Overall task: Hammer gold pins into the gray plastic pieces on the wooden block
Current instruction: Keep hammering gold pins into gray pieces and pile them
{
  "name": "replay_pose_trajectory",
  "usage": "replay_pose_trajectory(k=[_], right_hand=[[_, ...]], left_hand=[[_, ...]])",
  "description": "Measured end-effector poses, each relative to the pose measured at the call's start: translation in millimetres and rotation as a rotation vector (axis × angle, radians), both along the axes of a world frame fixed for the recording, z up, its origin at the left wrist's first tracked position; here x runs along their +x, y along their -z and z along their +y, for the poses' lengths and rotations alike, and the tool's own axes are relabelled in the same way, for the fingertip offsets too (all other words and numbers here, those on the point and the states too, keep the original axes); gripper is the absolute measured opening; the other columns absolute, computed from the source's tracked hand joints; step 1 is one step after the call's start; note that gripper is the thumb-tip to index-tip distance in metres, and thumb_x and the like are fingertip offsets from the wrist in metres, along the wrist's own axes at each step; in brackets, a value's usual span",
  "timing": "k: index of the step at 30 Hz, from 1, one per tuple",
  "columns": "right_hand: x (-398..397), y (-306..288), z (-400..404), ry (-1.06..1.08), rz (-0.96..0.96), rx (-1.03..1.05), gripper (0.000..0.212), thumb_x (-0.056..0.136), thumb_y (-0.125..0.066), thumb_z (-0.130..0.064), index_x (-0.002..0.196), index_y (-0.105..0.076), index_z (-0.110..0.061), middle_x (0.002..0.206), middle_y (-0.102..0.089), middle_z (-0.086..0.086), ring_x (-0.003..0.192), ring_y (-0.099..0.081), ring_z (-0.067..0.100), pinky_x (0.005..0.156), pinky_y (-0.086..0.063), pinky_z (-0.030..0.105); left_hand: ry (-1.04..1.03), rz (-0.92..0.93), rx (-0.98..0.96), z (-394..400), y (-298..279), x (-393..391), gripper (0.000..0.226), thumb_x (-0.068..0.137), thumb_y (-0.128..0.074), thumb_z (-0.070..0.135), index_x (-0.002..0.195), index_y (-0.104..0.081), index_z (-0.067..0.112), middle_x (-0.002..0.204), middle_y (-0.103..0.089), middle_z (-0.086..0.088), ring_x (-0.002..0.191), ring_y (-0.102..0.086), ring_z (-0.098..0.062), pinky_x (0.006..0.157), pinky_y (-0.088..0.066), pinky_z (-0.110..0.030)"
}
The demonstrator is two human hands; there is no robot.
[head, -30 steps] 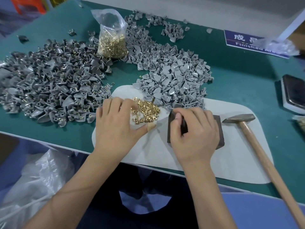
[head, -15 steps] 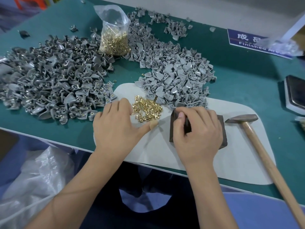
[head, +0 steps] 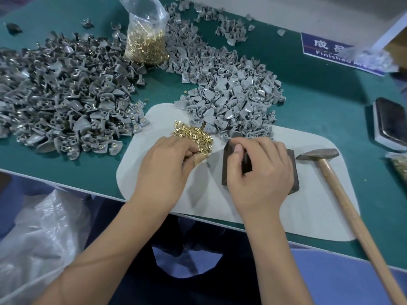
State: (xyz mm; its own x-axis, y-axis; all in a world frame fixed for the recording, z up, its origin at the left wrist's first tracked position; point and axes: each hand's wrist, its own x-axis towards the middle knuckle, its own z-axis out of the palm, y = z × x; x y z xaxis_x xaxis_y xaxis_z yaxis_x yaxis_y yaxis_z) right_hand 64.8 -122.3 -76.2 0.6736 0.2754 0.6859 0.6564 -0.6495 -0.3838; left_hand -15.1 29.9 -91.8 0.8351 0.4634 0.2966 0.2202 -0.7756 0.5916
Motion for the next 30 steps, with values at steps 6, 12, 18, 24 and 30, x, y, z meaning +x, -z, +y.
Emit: replay_pose_trajectory(k=[6,12,18,24,30], right_hand=[[-0.4,-1.2,-0.3,-0.002,0.000,0.000,0.018,0.092,-0.060,-0.019,0.096,-0.077,-0.023,0.091,-0.070,-0.006,0.086,-0.059,0.024,0.070,-0.047,0.042],[-0.1,-0.5,-0.4,0.005,-0.001,-0.005,0.018,0.092,-0.060,-0.020,0.096,-0.077,-0.024,0.092,-0.069,-0.007,0.086,-0.060,0.024,0.070,-0.046,0.040],[-0.7,-0.9,-0.7,-0.006,0.003,-0.004,0.019,0.092,-0.059,-0.020,0.096,-0.077,-0.023,0.092,-0.069,-0.007,0.086,-0.059,0.023,0.069,-0.046,0.040],[-1.1,-1.7,-0.8,-0.012,0.010,0.002,0.019,0.092,-0.060,-0.019,0.095,-0.078,-0.022,0.092,-0.070,-0.006,0.086,-0.060,0.024,0.069,-0.047,0.042],[-1.9,-3.3,-0.4,-0.015,0.015,-0.006,0.018,0.092,-0.060,-0.018,0.095,-0.078,-0.021,0.091,-0.070,-0.004,0.085,-0.060,0.025,0.069,-0.047,0.043]], left_hand=[[0.013,-0.041,-0.041,-0.2,-0.1,-1.8,0.006,0.093,-0.069,0.031,0.094,-0.070,0.024,0.088,-0.063,0.013,0.086,-0.052,-0.014,0.073,-0.041,-0.028],[0.033,-0.073,-0.260,4.0,-1.9,-2.3,0.011,0.094,-0.070,0.019,0.099,-0.073,0.028,0.089,-0.065,0.020,0.083,-0.057,-0.002,0.075,-0.050,-0.021],[0.066,-0.021,-0.188,-0.7,-5.0,-3.1,0.022,0.089,-0.066,0.038,0.106,-0.068,0.024,0.099,-0.055,0.012,0.097,-0.053,-0.008,0.088,-0.050,-0.031],[-0.189,0.049,0.152,-7.1,-7.3,-10.0,0.035,0.082,-0.066,0.062,0.090,-0.059,0.028,0.084,-0.055,0.010,0.087,-0.053,-0.022,0.077,-0.034,-0.038],[-0.080,-0.027,-0.074,-0.9,-3.2,-6.0,0.029,0.083,-0.075,0.049,0.072,-0.058,0.028,0.069,-0.050,0.013,0.074,-0.047,-0.014,0.063,-0.042,-0.035]])
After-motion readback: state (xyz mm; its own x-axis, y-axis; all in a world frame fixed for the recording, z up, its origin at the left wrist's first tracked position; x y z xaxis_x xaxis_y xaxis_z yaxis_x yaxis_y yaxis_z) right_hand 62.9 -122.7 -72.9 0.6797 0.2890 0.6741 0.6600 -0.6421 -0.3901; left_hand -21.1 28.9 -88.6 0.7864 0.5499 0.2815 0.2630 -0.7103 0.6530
